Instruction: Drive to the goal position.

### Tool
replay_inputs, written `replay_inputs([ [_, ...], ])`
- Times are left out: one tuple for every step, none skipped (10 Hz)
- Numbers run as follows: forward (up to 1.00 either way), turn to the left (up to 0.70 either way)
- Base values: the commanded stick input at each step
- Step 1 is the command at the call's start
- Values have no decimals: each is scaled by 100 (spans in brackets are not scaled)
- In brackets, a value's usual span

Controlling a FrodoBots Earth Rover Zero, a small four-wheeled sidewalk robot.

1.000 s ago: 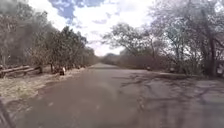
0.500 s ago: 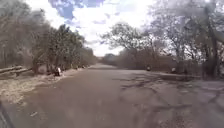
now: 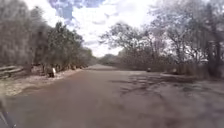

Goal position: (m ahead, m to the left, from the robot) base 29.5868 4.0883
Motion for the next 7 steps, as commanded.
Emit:
replay_inputs([
  [70, 0],
  [70, 0],
  [70, 0],
  [70, 0],
  [70, 0],
  [70, 0],
  [70, 0],
])
